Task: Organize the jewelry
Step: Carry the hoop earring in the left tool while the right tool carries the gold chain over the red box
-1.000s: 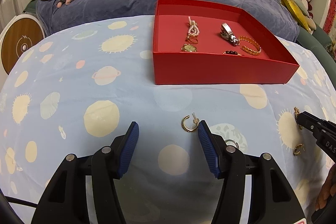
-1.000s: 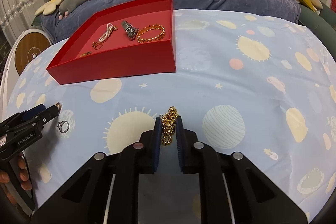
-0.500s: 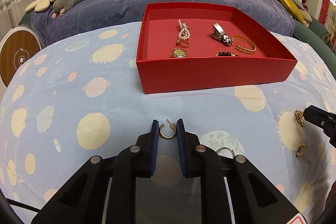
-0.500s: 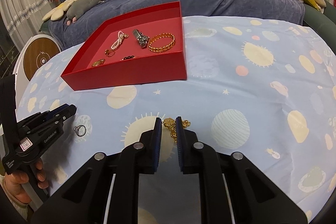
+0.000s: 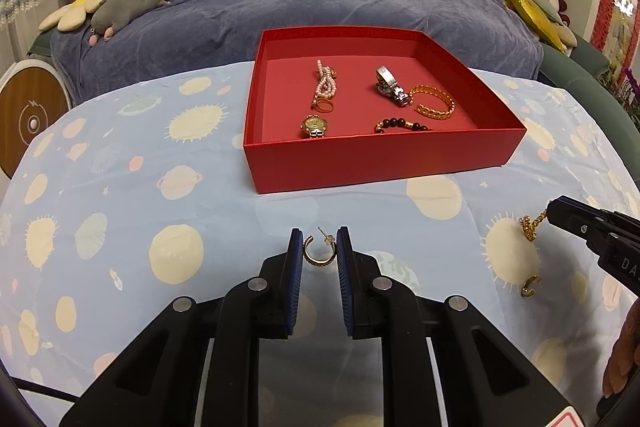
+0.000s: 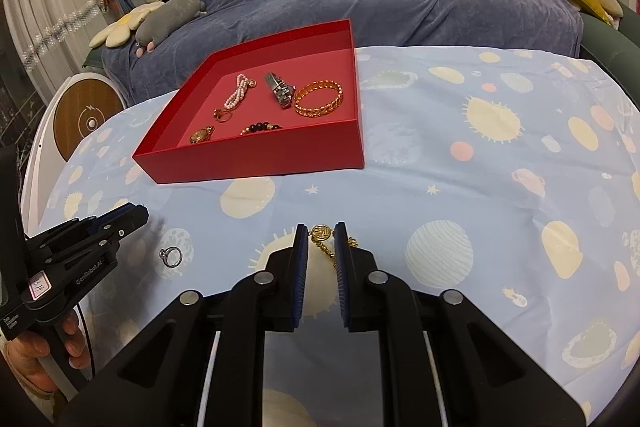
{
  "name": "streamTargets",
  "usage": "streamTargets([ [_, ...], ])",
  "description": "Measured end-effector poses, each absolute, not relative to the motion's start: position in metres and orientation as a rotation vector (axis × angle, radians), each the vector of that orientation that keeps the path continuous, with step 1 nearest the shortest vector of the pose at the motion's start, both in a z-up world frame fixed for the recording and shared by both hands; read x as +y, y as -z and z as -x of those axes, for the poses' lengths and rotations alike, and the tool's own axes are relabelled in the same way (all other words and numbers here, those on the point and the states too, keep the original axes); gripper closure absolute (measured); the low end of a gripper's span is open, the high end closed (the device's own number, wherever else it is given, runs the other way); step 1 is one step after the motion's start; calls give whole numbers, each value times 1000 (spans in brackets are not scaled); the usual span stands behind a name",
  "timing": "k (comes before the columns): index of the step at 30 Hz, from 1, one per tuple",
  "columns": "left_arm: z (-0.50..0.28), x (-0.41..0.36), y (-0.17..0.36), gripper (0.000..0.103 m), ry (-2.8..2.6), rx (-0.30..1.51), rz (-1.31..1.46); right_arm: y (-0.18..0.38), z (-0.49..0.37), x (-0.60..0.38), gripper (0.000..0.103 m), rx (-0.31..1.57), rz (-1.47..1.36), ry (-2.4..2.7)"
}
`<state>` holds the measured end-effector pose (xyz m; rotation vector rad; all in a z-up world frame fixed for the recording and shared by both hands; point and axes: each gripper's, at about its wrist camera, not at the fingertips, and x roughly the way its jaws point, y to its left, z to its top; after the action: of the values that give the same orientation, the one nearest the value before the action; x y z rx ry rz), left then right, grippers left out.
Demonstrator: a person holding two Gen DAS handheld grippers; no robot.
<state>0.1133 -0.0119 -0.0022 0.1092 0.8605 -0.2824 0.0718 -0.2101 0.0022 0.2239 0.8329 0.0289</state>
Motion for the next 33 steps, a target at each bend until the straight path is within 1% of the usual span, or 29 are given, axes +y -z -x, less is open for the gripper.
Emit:
streamTargets([
  [15,-106,-2,-19,88,263,842,-96,-18,-67,-198,90,795,-206,-69],
  [22,-110,25,-55,88,235,787,-89,-57,-71,-202,90,728,-196,-103],
  [27,-129,43,-80,88,200,766,-95,-78,-91,-209,90,705,-222,-126],
  [33,-168,28,-107,88,199,727,-124,-107,-142,-205,90,670,-191,-138],
])
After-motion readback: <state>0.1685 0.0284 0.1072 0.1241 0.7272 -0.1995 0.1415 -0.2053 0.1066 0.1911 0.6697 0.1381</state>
